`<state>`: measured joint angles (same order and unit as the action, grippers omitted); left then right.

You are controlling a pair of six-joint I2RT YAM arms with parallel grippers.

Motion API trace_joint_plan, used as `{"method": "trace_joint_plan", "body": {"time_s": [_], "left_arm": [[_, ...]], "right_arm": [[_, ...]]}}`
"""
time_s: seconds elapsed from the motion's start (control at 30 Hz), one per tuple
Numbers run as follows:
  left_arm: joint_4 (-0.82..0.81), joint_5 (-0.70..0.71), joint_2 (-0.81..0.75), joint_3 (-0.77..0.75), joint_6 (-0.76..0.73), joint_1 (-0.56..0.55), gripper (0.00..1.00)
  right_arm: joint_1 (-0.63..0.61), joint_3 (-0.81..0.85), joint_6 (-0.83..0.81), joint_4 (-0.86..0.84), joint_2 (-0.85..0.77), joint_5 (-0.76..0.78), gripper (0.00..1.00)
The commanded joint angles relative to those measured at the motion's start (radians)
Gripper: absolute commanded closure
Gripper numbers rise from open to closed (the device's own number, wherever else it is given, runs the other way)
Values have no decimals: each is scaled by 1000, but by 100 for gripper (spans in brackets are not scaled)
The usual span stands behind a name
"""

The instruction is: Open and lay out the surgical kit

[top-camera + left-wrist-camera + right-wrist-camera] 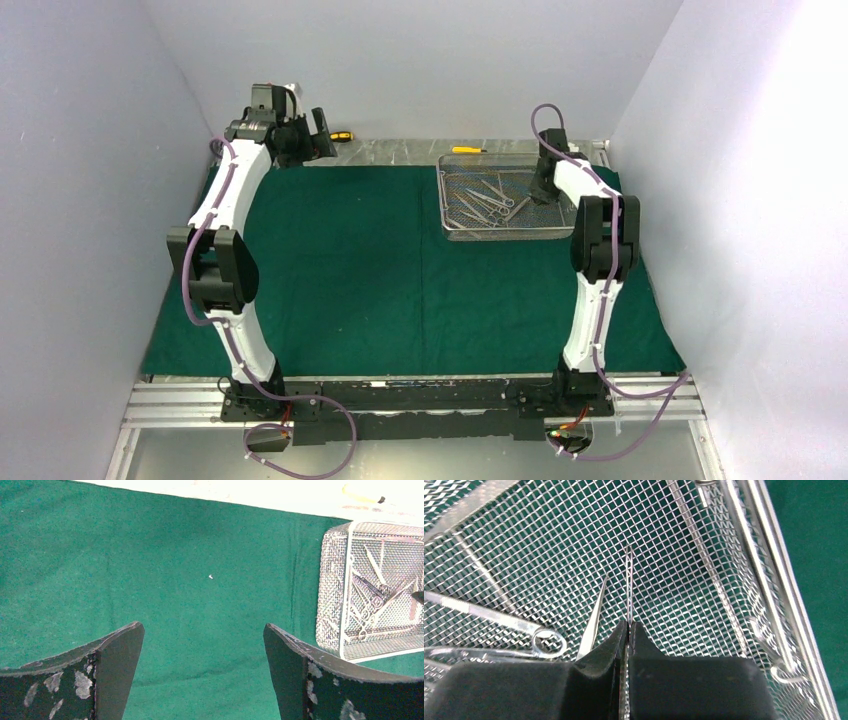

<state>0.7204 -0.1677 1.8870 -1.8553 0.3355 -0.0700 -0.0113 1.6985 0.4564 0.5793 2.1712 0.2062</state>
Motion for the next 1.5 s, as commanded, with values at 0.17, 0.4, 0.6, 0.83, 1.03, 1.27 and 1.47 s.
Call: {"method": "trace_joint_plan", "body": {"time_s": [0.17, 0.4, 0.6, 0.83, 1.03, 1.27, 1.47], "left_arm": [[1, -57, -53, -36, 23, 4, 5], [7, -82, -80, -14, 27, 4, 5], [-3, -134, -138, 51, 30, 4, 5], [-88, -288, -244, 232, 104, 4, 6], [-184, -652, -260, 310, 178, -4, 6], [-455, -868, -320, 381, 375, -104, 2], [-770, -856, -338, 411, 570, -238, 0]], "right_arm": [[5, -37, -84, -44, -272, -24, 100], [5, -105, -94, 60, -403, -103, 100], [-22, -156, -171, 309, -521, -125, 100], [-58, -315, -230, 448, -722, -465, 100], [-59, -438, -89, 236, -951, -965, 100], [-69, -620, 346, -290, -1101, -1176, 100], [-147, -637, 579, -569, -1085, -1141, 100]]}}
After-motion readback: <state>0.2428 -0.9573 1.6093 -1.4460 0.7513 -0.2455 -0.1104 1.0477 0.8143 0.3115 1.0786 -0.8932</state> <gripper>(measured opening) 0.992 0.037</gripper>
